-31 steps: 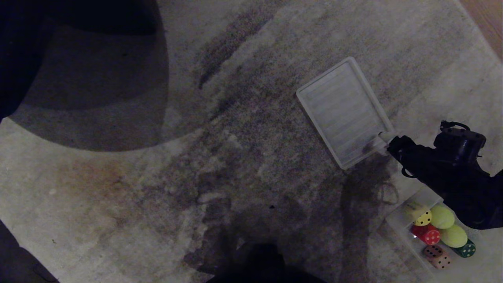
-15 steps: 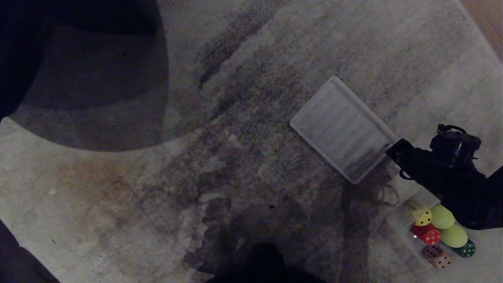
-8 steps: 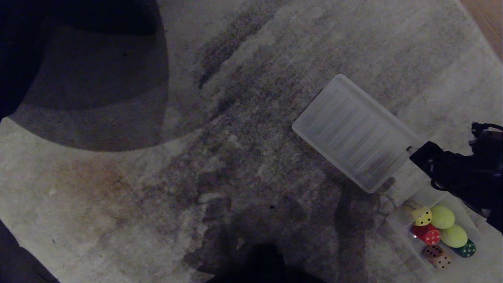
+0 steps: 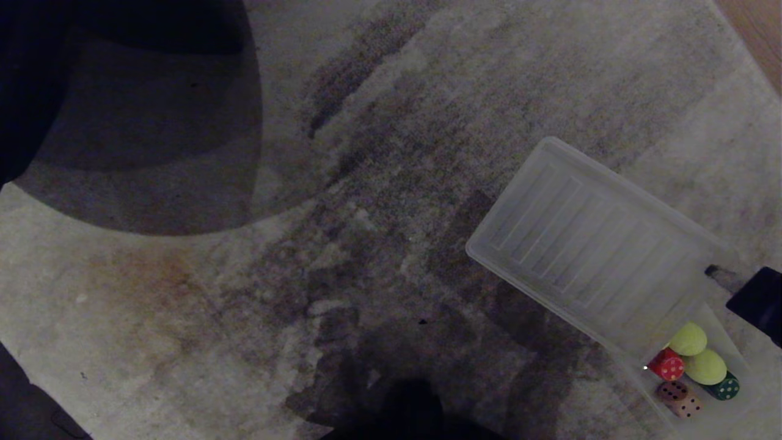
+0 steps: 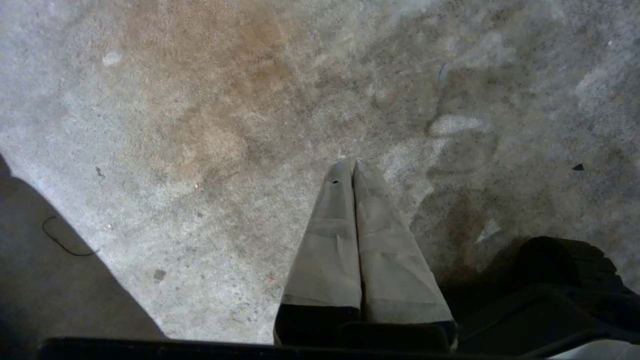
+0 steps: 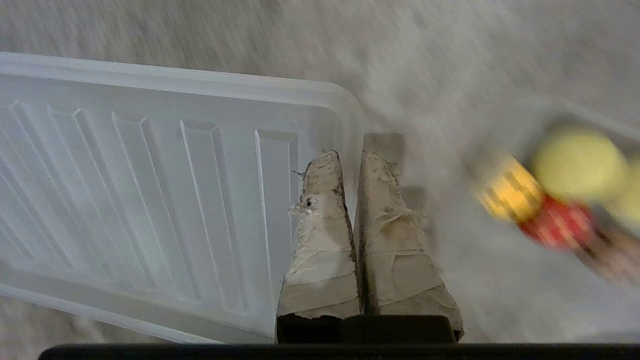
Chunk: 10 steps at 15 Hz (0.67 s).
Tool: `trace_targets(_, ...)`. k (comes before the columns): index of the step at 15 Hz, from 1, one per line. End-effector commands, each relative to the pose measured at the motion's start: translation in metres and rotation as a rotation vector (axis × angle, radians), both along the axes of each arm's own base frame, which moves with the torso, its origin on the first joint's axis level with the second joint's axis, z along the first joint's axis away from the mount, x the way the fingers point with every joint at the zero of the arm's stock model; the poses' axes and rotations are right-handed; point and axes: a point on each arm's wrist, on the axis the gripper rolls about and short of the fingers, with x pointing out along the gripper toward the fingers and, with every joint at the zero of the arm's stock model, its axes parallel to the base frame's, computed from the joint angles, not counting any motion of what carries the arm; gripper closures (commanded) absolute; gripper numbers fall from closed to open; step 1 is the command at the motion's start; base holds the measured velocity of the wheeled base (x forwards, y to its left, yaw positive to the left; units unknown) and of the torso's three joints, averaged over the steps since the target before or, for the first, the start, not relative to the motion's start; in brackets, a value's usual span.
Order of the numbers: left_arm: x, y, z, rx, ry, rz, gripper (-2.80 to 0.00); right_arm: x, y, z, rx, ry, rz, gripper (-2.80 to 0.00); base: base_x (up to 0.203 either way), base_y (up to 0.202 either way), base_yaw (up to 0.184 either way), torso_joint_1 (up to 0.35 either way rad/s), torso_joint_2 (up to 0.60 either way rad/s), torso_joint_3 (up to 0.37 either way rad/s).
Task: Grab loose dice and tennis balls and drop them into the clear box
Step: Close the lid
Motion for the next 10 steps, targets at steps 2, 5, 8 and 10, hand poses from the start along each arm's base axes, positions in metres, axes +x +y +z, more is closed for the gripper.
trace_targets(2,0.000,0.000,0.000,-0.001,0.002,0.001,0.00,-0.059,-0.001,0.003,-0.030,-0.077,0.004,0.00,0.000,0.000,0.000,0.000,0.00,0.000)
trace_targets(5,0.000,0.000,0.000,-0.001,0.002,0.001,0.00,-0.101,-0.002,-0.010,-0.121,-0.044,0.018,0.00,0.000,0.000,0.000,0.000,0.00,0.000)
trace_targets(8,0.000,0.000,0.000,-0.001,0.002,0.001,0.00,-0.136,-0.002,-0.035,-0.215,0.021,0.030,0.00,0.000,0.000,0.000,0.000,0.00,0.000)
trace_targets(10,0.000,0.000,0.000,-0.001,0.002,0.000,0.00,-0.151,-0.003,-0.053,-0.312,0.055,0.043,0.00,0.000,0.000,0.000,0.000,0.00,0.000)
